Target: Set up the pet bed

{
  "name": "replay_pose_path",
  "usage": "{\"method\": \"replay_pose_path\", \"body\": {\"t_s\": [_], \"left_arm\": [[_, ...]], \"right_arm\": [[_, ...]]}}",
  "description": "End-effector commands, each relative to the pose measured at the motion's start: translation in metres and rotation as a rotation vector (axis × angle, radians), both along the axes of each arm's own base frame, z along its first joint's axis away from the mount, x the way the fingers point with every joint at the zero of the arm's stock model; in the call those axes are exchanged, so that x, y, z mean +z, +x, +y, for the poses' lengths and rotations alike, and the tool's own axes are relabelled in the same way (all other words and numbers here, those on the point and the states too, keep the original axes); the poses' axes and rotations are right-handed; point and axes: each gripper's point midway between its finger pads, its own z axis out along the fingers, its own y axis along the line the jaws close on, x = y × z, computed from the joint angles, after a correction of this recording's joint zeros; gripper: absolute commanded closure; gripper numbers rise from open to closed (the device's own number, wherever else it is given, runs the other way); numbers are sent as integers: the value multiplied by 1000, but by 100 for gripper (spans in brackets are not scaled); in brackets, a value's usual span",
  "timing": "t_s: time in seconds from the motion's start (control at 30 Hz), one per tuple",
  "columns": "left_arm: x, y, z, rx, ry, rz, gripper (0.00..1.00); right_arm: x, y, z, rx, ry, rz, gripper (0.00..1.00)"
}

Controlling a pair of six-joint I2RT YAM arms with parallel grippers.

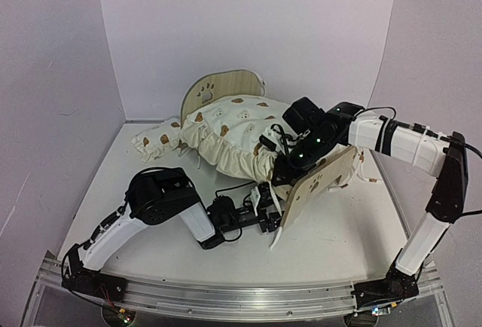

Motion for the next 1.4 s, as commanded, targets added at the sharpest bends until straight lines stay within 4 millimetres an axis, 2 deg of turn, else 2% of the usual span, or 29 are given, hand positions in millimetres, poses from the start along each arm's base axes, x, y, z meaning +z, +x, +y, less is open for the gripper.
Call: {"method": "replay_pose_path", "body": {"t_s": [0.0,0.1,0.27,0.33,0.37,0.4,0.5,0.63,0.73,0.93,1.07,1.23,1.37], "left_arm": [[25,-1,-12,-20,-98,-55,36],[20,-3,-23,-21,-74,-77,41],[20,-2,-26,-22,-63,-91,57],[24,-5,-22,-26,-51,-104,73],[30,-6,-19,-23,-47,-109,85],[33,-8,-14,-12,-34,-128,91],[37,-13,7,31,16,-151,99],[42,-25,40,58,74,-118,100],[48,-31,54,64,88,-80,100],[31,-47,58,-29,200,17,100],[11,-56,56,-93,309,140,100],[-14,-62,64,-102,442,240,100],[-18,-64,72,-88,468,266,100]], "right_arm": [[123,-22,39,160,372,-144,100],[123,-24,40,168,377,-141,100],[122,-25,37,166,372,-144,100],[119,-25,36,171,366,-144,100],[117,-26,35,172,360,-147,100],[113,-25,34,171,349,-149,100],[102,-25,29,173,317,-160,100],[84,-25,20,194,263,-183,100],[64,-25,11,183,221,-198,100],[32,-18,1,154,154,-221,100],[17,-10,3,109,171,-243,100],[-2,-16,-6,20,179,-190,100],[-4,-25,-27,-103,78,-105,74]]}}
